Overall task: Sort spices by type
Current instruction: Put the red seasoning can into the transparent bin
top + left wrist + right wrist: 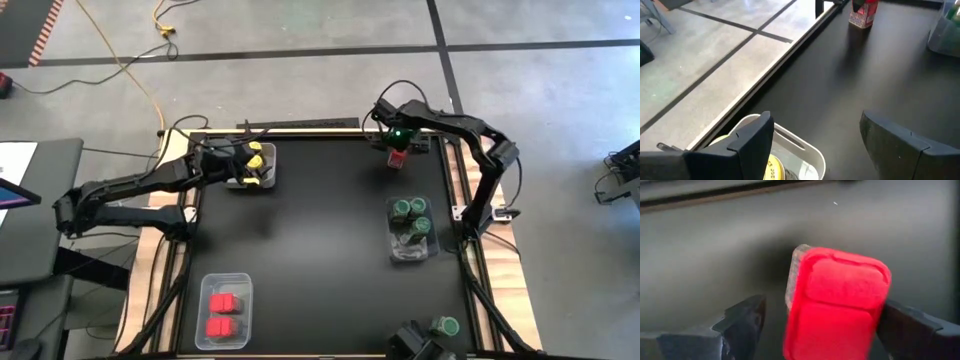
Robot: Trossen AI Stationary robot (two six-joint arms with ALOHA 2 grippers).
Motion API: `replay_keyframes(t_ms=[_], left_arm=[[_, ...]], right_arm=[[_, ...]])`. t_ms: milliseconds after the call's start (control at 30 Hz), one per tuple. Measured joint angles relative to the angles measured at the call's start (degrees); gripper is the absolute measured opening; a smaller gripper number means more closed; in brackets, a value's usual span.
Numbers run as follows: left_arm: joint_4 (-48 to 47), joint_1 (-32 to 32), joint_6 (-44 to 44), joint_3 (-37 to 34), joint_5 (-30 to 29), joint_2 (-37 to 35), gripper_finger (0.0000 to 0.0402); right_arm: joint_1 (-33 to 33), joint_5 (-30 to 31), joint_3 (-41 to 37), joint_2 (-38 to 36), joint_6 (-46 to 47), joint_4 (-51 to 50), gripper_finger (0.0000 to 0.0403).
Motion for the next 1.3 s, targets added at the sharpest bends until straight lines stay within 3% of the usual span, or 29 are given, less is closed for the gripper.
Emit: replay_keyframes(t_ms=[300, 633, 767, 1100, 1300], left_arm=[[-2.79, -0.02, -0.73, 0.0, 0.07, 0.0, 0.0281], [-2.55, -0.02, 2.02, 0.0, 0.04, 0.0, 0.0281], [-2.12, -0.02, 2.23, 0.0, 0.04, 0.0, 0.0281], [-2.25, -0.67, -3.64, 0.0, 0.06, 0.0, 0.0281], [-4.79, -6.42, -6.65, 0.0, -0.97, 0.0, 0.0281]], right_arm=[[-0.29, 0.01, 0.0, 0.51, 0.71, 4.59, 0.0359], [-0.17, -0.46, 0.0, 0.51, -0.42, 3.76, 0.0246], [1.38, -1.47, 0.0, 0.51, -1.81, 3.98, 0.0239], [12.55, -1.86, 1.23, 0.44, -4.01, 2.5, 0.0244], [23.43, -1.86, 6.53, 0.36, -8.76, 1.31, 0.0244]])
